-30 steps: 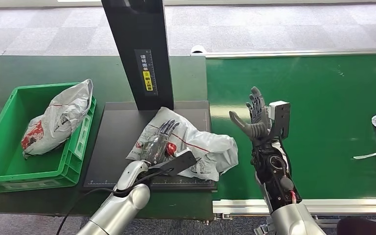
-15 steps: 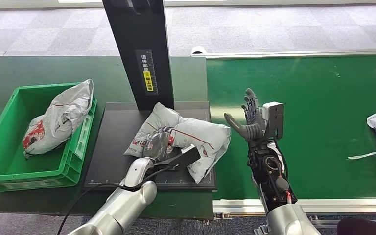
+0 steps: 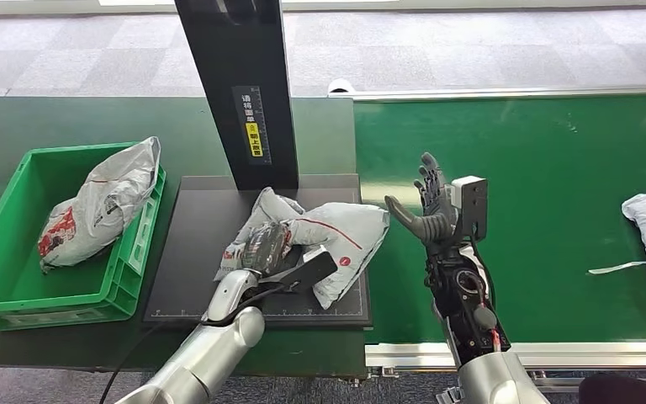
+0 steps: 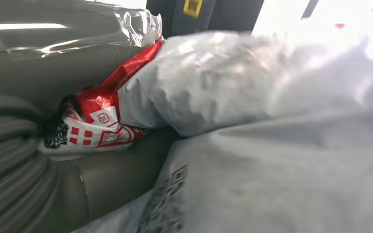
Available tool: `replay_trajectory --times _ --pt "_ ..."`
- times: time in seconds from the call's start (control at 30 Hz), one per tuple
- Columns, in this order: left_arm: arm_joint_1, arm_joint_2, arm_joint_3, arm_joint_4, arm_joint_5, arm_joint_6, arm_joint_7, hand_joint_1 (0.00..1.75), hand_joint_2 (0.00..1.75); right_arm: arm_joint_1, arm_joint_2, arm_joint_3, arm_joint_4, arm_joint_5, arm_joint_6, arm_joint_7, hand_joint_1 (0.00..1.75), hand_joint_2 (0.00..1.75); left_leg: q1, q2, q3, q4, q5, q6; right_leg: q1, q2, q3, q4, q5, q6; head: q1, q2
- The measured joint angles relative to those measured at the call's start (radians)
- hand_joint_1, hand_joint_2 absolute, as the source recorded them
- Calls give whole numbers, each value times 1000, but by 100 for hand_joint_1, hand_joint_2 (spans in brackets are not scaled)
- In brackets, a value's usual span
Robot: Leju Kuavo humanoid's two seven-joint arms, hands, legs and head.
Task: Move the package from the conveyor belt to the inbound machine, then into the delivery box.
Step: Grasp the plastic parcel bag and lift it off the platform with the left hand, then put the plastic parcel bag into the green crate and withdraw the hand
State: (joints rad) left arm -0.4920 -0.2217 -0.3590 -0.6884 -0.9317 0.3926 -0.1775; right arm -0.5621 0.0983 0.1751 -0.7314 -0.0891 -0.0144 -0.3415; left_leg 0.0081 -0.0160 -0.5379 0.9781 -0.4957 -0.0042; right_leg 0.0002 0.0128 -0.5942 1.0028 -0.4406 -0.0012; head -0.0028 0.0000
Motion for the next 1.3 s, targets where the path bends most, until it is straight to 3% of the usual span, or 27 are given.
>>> replay_trajectory --times 0.17,0.3,0.47,0.63,0.7,0.8,1.0,1.3 --pt "63 3 19 -115 101 75 -149 175 175 11 -2 -10 -14 -3 6 0 0 175 0 0 -3 0 0 0 0 0 -3 0 0 0 0 0" --pt "101 6 23 -235 102 170 -195 175 175 21 -4 -18 -23 -11 5 -3 0 175 0 0 -4 0 0 0 0 0 -4 0 0 0 0 0" --pt "124 11 27 -327 93 209 -220 175 175 28 -6 -26 -32 -16 5 -5 0 175 0 0 -4 0 0 0 0 0 -4 0 0 0 0 0" --pt "187 -40 119 -507 -28 290 -465 175 175 35 -8 -35 -38 -19 4 -16 0 175 0 1 -4 0 0 0 0 0 -4 0 0 0 0 0" --pt "204 -62 171 -618 -55 291 -509 175 175 36 -9 -36 -38 -21 4 -19 0 175 0 2 -4 0 -1 0 0 1 -4 0 0 0 0 0" --pt "219 -72 227 -748 -57 291 -516 175 175 37 -13 -40 -38 -22 3 -23 0 175 0 3 -4 0 -1 0 0 2 -5 0 0 0 0 0" --pt "232 -79 303 -881 -37 291 -518 175 175 42 -18 -41 -38 -22 3 -28 0 175 0 3 -3 0 0 0 0 2 -4 0 0 0 0 0" --pt "132 -92 535 -916 -5 291 -518 175 175 56 -25 -42 -38 -25 3 -39 0 175 0 3 -3 0 0 0 0 2 -4 0 0 0 0 0"
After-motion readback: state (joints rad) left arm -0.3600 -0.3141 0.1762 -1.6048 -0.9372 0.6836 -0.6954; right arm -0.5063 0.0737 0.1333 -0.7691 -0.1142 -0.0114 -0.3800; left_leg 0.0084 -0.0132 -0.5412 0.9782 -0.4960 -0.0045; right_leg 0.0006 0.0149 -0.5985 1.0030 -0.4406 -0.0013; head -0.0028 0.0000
